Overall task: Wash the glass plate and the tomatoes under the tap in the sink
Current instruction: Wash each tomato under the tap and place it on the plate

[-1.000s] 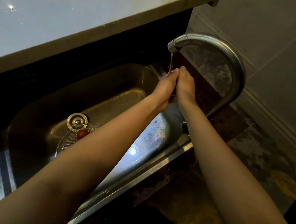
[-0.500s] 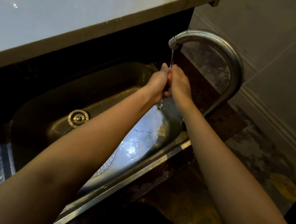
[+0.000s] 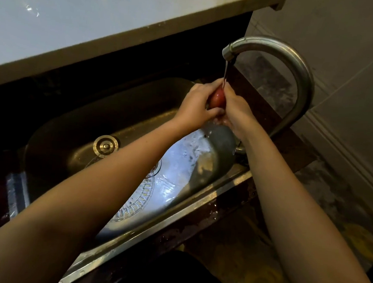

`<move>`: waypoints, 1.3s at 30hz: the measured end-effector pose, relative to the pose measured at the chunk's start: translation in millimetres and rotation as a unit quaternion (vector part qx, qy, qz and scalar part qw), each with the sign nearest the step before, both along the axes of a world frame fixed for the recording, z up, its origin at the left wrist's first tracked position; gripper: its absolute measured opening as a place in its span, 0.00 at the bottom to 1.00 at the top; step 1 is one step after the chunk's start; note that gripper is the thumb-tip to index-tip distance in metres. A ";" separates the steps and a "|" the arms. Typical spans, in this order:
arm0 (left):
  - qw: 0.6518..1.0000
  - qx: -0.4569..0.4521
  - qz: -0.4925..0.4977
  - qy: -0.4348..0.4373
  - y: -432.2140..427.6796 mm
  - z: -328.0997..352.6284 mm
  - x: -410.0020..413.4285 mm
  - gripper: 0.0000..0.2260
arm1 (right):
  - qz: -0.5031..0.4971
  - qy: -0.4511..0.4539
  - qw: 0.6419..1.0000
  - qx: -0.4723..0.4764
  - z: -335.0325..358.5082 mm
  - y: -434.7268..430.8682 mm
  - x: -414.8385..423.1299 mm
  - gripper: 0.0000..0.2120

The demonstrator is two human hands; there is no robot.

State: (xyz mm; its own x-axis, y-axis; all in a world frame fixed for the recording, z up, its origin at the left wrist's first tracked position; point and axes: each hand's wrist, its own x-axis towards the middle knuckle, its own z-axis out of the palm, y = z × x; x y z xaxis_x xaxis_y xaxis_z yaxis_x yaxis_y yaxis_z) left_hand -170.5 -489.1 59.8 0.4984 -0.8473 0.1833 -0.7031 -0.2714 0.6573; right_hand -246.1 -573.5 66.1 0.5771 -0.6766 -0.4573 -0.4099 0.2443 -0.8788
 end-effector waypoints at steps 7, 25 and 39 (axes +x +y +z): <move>0.999 0.016 -0.039 0.019 1.6 10.5 7.0 0.27 | -0.091 -0.125 0.973 0.170 -1.4 7.3 -3.9 0.21; 0.985 0.010 -0.063 -0.163 80.4 2.6 41.9 0.23 | 0.230 -0.071 0.945 -0.223 -4.8 34.4 10.9 0.18; 0.977 0.139 0.137 -0.082 263.1 -32.3 55.5 0.23 | 0.500 -0.024 0.826 -0.260 -49.9 166.6 97.1 0.20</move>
State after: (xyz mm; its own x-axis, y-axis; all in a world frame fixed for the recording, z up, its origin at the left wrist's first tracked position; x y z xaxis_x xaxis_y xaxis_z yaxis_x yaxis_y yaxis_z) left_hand -115.1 -226.0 27.5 0.6963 -0.7150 0.0623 -0.6694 -0.6157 0.4157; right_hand -149.0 -406.9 16.2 0.9750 0.0517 -0.2162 -0.1404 -0.6111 -0.7790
